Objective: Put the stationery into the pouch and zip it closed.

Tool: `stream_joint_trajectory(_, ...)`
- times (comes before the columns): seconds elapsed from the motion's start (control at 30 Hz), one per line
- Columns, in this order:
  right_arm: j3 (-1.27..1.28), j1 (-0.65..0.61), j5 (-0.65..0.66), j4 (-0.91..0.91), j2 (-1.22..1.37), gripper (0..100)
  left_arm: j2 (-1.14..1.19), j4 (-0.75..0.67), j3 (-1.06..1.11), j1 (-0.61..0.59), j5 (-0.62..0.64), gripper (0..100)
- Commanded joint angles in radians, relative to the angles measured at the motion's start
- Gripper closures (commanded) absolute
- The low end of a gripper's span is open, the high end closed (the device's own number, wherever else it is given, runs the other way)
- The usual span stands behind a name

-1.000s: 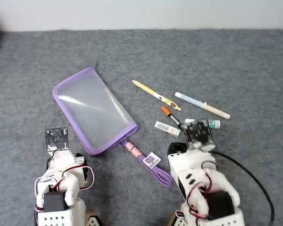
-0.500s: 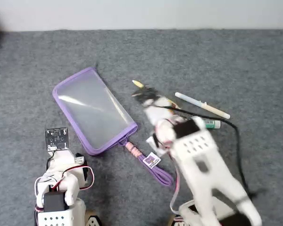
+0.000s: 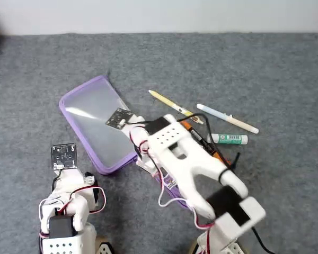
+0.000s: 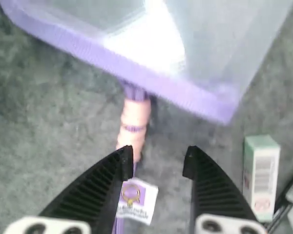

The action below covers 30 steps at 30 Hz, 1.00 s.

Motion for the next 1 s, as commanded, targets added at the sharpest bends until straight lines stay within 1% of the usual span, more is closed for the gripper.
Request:
stream_joint_trajectory(0.0, -0.094, -0.033, 0.014, -0.008, 0.027, 81.1, -0.014, 0.002, -0.005, -0.002, 0.009, 95)
stream_joint_trajectory(0.13, -0.115, -0.053, 0.014, -0.010, 0.071, 81.2, -0.014, 0.002, -0.005, -0.002, 0.009, 95)
stream_joint_trajectory(0.53, -0.161, -0.048, 0.009, -0.016, 0.228, 81.6, -0.014, 0.002, -0.005, -0.002, 0.009, 95)
stream_joint_trajectory(0.57, -0.173, -0.048, 0.009, -0.016, 0.236, 83.3, -0.014, 0.002, -0.005, -0.002, 0.009, 95)
stream_joint_trajectory(0.7, -0.218, -0.050, 0.014, -0.012, 0.246, 97.0, -0.014, 0.002, -0.005, -0.002, 0.009, 95)
stream_joint_trajectory(0.73, -0.224, -0.048, 0.014, -0.010, 0.245, 99.1, -0.014, 0.002, -0.005, -0.002, 0.009, 95)
stream_joint_trajectory(0.87, -0.232, -0.033, 0.015, 0.021, 0.243, 98.9, -0.014, 0.002, -0.005, -0.002, 0.009, 95)
stream_joint_trajectory(0.97, -0.262, -0.031, 0.015, 0.090, 0.242, 98.9, -0.014, 0.002, -0.005, -0.002, 0.009, 95)
